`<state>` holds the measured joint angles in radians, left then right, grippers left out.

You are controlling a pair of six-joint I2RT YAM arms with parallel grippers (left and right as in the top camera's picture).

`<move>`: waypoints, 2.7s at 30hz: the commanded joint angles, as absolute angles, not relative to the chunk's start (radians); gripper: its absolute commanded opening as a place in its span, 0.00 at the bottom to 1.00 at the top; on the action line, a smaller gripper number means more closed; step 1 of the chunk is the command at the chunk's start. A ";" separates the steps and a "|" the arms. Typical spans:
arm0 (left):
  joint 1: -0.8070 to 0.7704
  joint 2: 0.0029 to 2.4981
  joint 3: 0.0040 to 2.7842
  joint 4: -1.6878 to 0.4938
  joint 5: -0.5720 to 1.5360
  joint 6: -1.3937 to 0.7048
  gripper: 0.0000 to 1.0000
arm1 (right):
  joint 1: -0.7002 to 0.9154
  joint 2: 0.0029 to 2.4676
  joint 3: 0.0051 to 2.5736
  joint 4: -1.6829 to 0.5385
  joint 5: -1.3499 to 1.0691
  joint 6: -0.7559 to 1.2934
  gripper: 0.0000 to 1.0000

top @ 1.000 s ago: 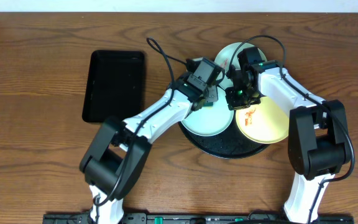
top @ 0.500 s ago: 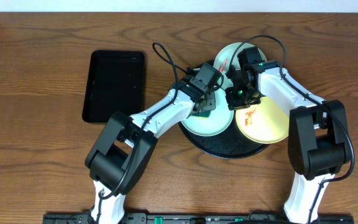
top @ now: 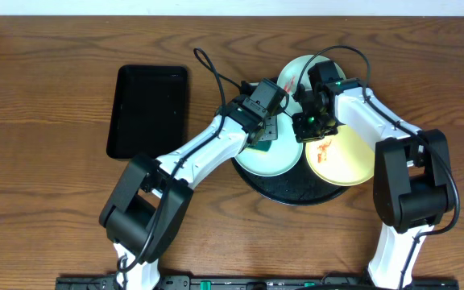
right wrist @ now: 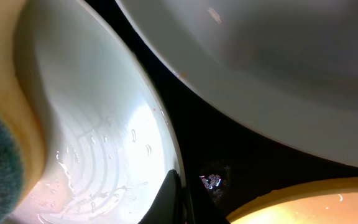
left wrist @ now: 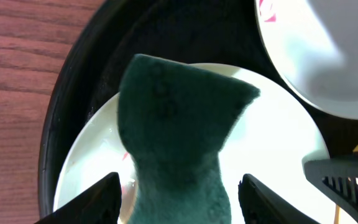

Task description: Clean dirty plates on tray and stack at the side

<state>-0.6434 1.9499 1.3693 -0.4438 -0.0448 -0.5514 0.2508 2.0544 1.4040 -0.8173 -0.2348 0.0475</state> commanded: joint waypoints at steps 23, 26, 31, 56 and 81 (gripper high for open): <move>-0.643 1.989 1.354 -0.451 -0.052 -0.484 0.54 | 0.257 2.061 1.396 -0.824 -0.207 0.032 0.01; -0.643 2.008 1.354 -0.452 -0.045 -0.495 0.55 | 0.257 2.061 1.396 -0.823 -0.207 0.032 0.01; -0.643 2.032 1.353 -0.451 -0.041 -0.494 0.33 | 0.257 2.061 1.396 -0.823 -0.206 0.031 0.01; -0.617 2.045 1.333 -0.576 -0.405 -0.490 0.12 | 0.257 2.061 1.396 -0.834 -0.206 0.028 0.01; -0.645 1.925 1.342 -0.457 0.127 -0.609 0.12 | 0.257 2.061 1.396 -0.830 -0.207 0.028 0.01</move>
<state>-0.6334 1.8820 1.3636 -0.4644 0.0540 -0.5762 0.2546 2.0544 1.4040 -0.8223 -0.2344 0.0471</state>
